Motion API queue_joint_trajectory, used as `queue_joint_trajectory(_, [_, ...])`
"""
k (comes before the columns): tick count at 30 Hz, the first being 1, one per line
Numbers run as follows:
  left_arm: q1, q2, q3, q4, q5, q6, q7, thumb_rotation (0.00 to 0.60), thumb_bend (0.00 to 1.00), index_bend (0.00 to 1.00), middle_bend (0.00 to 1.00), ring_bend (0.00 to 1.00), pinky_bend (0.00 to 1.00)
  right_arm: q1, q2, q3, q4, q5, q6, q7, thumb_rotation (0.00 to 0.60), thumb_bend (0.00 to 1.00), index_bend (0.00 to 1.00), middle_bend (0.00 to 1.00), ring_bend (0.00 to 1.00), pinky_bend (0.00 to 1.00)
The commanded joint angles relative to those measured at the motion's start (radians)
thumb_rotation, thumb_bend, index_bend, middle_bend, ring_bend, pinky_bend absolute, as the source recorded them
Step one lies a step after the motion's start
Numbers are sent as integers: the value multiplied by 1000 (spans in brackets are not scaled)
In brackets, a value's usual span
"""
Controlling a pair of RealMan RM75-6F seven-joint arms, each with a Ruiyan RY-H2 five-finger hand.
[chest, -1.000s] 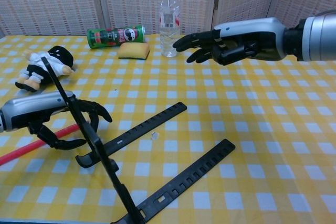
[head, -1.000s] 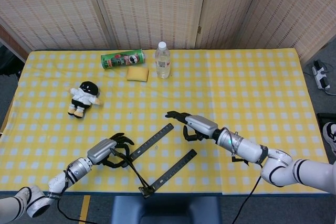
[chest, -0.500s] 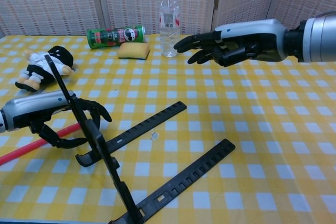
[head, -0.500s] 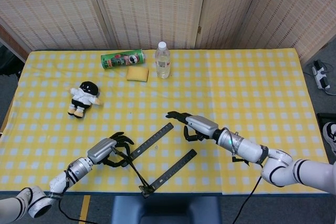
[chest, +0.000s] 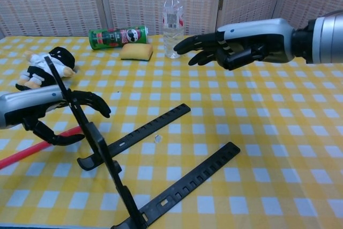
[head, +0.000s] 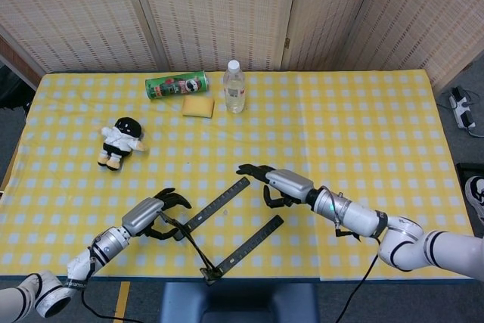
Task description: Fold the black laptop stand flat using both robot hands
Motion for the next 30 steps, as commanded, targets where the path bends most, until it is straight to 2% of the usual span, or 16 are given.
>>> queue_joint_trajectory(1, [7,38,-4,-53,-6,13,10,600,428,155,238,132,41,-1,18,0,-24,-9,15,-14,422,1000,0,17,83,0])
queue_joint_trajectory(6, [-10,48,-31,-98,-23,-4,25,600,428,142,231,125,35,-18,43,6,-50,1,44,-25,422,1000,0,17,85,0])
queue_joint_trajectory(17, [-92,20,-117,-142,-91,-118,91,600,429,153,215,112,32,-75,109,28,-91,15,143,-40,423,1000,0,16,84,0])
queue_joint_trajectory(21, [-89,47,-135,-169,-105,-103,121,600,429,149,206,104,30,-98,143,36,-119,10,181,-77,422,1000,0,17,86,0])
queue_joint_trajectory(25, [-74,86,-137,-172,-121,-90,160,600,429,154,205,103,28,-113,152,24,-149,10,161,-221,426,990,0,18,89,0])
queue_joint_trajectory(28, [-57,101,-137,-151,-143,-82,213,600,429,166,206,101,20,-121,128,12,-169,29,112,-408,449,847,0,22,89,0])
queue_joint_trajectory(30, [-42,103,-138,-137,-157,-70,248,600,429,169,206,101,17,-128,96,11,-178,60,80,-562,535,708,0,23,88,0])
